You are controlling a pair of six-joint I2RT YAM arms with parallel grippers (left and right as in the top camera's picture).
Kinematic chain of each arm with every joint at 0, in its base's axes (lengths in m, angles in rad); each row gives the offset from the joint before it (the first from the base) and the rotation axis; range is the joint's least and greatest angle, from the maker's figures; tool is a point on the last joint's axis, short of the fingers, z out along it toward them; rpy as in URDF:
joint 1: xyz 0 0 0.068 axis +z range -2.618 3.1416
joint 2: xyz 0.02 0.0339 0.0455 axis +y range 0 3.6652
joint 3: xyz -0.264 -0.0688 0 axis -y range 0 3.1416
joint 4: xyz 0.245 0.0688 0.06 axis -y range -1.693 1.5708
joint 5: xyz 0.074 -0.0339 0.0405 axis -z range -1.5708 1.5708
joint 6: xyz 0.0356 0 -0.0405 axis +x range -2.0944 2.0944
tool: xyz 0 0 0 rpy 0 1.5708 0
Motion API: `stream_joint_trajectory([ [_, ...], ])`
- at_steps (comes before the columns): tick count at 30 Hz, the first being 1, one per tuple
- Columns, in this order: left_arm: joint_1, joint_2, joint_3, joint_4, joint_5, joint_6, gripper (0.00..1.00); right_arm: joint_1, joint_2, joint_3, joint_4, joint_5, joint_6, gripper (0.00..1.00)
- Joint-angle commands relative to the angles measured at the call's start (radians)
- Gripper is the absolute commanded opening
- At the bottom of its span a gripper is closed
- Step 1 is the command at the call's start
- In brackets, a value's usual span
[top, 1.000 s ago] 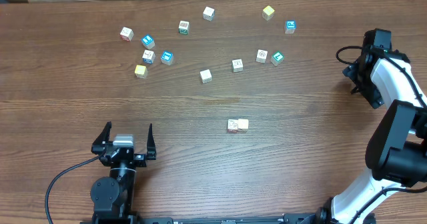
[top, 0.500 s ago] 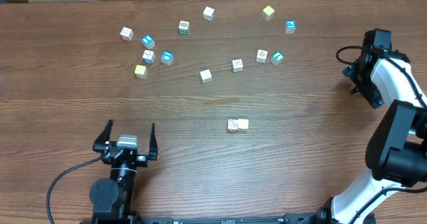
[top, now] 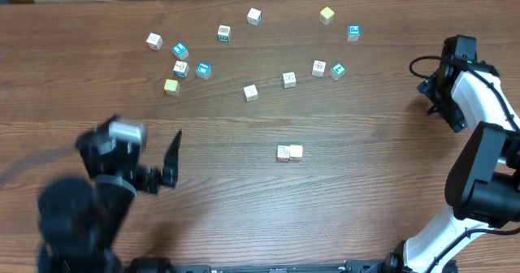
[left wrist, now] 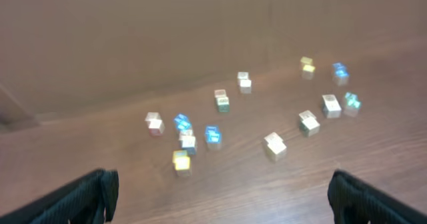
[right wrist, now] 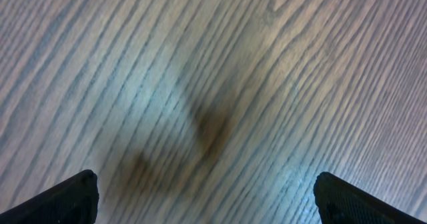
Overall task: Form a horizontal line
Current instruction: 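Raise the left arm and swing it toward the block row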
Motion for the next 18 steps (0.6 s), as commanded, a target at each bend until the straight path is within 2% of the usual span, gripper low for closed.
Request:
stream_joint_trajectory([
  [1, 0.005, 0.253, 0.22, -0.155, 0.093, -0.019, 0.99, 0.001, 0.014, 0.02, 0.004, 0.012, -0.001, 1.0],
  [3, 0.005, 0.384, 0.334, -0.245, 0.161, -0.026, 1.0, 0.001, 0.014, 0.02, 0.004, 0.011, -0.001, 1.0],
  [6, 0.005, 0.55, 0.433, -0.266, 0.268, -0.076, 1.0, 0.001, 0.014, 0.02, 0.004, 0.011, -0.001, 1.0],
  [8, 0.005, 0.64, 0.455, -0.263, 0.356, -0.12, 1.0, 0.001, 0.014, 0.02, 0.004, 0.011, -0.001, 1.0],
  [12, 0.004, 0.77, 0.457, -0.258, 0.568, -0.098, 0.97, 0.001, 0.014, 0.02, 0.004, 0.011, -0.001, 1.0],
  [13, 0.004, 0.797, 0.457, -0.27, 0.595, -0.088, 1.0, 0.001, 0.014, 0.02, 0.004, 0.011, -0.001, 1.0],
  [18, 0.001, 0.926, 0.457, -0.329, 0.701, -0.073, 1.0, 0.001, 0.014, 0.02, 0.004, 0.012, -0.001, 1.0],
])
